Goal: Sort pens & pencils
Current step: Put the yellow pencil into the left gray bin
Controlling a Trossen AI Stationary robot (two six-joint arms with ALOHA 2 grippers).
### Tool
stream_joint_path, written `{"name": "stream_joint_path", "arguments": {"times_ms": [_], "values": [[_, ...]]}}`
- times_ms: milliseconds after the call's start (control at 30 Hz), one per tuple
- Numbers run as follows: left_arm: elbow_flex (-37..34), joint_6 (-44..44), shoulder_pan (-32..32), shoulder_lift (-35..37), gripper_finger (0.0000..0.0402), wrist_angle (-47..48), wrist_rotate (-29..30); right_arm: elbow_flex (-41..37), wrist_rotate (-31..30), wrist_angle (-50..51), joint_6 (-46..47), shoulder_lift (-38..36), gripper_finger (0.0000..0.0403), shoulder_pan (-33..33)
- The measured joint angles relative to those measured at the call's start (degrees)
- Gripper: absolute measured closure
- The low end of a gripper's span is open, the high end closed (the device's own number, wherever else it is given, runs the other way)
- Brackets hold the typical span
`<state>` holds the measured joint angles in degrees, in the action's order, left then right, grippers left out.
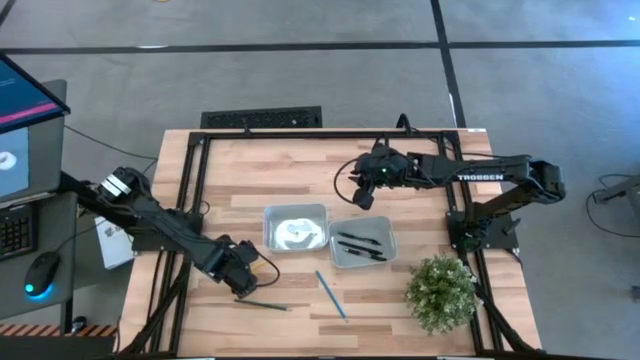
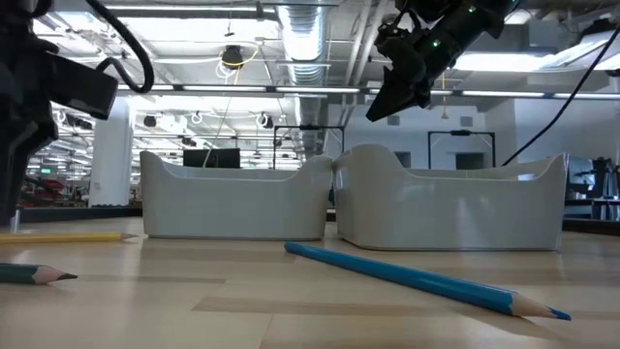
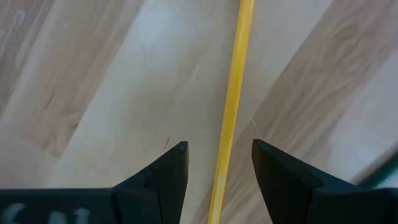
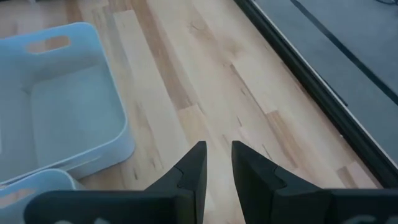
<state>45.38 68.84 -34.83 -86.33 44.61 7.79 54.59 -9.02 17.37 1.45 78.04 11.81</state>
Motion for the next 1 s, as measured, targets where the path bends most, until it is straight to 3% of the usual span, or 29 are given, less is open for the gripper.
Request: {"name": "stream_joint_path", "arguments": {"times_ms": [567, 1000], "values": [[0.16, 0.99, 0.11, -5.38, 0.0232, -0.66, -2.49, 0.00, 0.00, -0.33, -0.46, -0.02, 0.0308, -0.92], [-0.06, 8.60, 0.07, -5.46, 0.0232, -1.65, -2.03, 0.00, 0.00, -0.33, -0.41, -0.02, 0.0308, -0.92]]}}
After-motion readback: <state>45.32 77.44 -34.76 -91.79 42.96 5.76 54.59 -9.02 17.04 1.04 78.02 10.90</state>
